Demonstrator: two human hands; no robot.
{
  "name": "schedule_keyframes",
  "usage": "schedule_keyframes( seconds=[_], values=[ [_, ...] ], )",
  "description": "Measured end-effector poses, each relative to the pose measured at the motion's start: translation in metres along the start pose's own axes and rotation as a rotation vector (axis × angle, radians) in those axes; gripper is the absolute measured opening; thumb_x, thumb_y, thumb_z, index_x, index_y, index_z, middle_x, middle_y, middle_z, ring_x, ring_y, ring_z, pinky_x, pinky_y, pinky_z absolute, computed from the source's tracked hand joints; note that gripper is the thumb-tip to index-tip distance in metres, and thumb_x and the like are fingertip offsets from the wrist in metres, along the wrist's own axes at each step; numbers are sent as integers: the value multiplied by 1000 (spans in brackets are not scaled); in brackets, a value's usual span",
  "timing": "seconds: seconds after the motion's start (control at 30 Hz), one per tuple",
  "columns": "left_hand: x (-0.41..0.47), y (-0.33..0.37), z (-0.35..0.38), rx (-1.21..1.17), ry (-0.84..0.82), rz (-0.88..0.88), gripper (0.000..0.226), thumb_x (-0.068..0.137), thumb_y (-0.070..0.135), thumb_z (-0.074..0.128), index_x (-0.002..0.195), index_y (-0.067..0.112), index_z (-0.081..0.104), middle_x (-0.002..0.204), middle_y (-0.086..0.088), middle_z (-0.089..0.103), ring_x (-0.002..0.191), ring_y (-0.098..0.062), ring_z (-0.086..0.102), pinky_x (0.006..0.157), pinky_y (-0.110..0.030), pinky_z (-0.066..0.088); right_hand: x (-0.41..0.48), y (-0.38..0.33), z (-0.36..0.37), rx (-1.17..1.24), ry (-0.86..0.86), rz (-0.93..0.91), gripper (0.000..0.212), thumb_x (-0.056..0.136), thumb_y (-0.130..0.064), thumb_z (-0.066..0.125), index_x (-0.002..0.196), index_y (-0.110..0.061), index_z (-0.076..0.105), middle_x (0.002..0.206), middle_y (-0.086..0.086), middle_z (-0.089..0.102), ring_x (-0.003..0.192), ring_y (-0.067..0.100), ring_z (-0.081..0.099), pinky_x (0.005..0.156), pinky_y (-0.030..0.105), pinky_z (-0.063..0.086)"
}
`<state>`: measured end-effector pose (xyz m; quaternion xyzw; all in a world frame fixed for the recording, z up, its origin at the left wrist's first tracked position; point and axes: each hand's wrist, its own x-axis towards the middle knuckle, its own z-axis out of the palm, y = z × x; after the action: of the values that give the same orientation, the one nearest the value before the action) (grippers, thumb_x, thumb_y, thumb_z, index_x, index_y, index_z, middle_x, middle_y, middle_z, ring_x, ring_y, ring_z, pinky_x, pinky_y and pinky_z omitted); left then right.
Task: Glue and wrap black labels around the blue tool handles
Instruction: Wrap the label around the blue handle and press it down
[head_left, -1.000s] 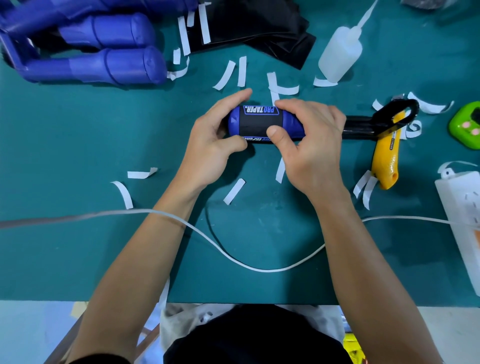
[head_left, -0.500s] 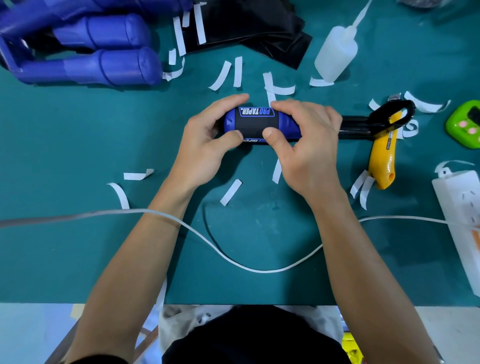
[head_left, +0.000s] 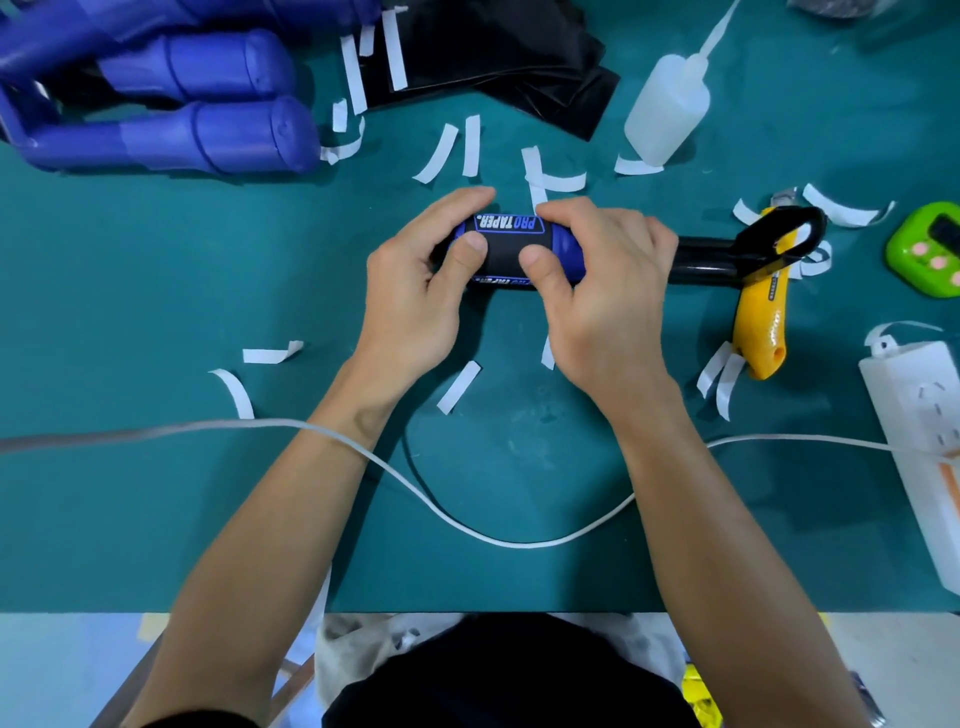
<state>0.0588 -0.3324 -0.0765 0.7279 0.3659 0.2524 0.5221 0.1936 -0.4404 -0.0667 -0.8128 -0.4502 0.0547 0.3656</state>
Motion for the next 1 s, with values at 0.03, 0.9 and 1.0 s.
schedule_keyframes(
  seconds=[0.03, 0.9, 1.0],
  values=[
    [0, 0, 0, -5, 1, 5, 31, 106, 12, 57, 136, 16, 65, 135, -1, 68, 131, -12, 61, 113, -30, 45, 0, 2, -1, 15, -4, 2, 23, 100, -26, 63, 118, -15, 72, 102, -18, 61, 101, 12, 52, 101, 32, 28],
    [-1, 0, -12, -332, -103, -4, 55, 84, 6, 62, 138, 11, 63, 143, -2, 64, 139, -21, 56, 110, -30, 44, 6, 13, -28, -255, 37, -169, 46, 67, 11, 64, 107, -9, 73, 100, 0, 71, 98, 30, 58, 95, 39, 35],
    [-3, -1, -13, -261, -221, 69, 68, 78, 11, 77, 144, 15, 59, 144, -3, 62, 132, -24, 58, 106, -34, 47, 8, 9, -22, -243, 153, -204, 46, 70, 14, 61, 108, -7, 75, 102, 3, 72, 100, 31, 57, 94, 41, 35]
  ],
)
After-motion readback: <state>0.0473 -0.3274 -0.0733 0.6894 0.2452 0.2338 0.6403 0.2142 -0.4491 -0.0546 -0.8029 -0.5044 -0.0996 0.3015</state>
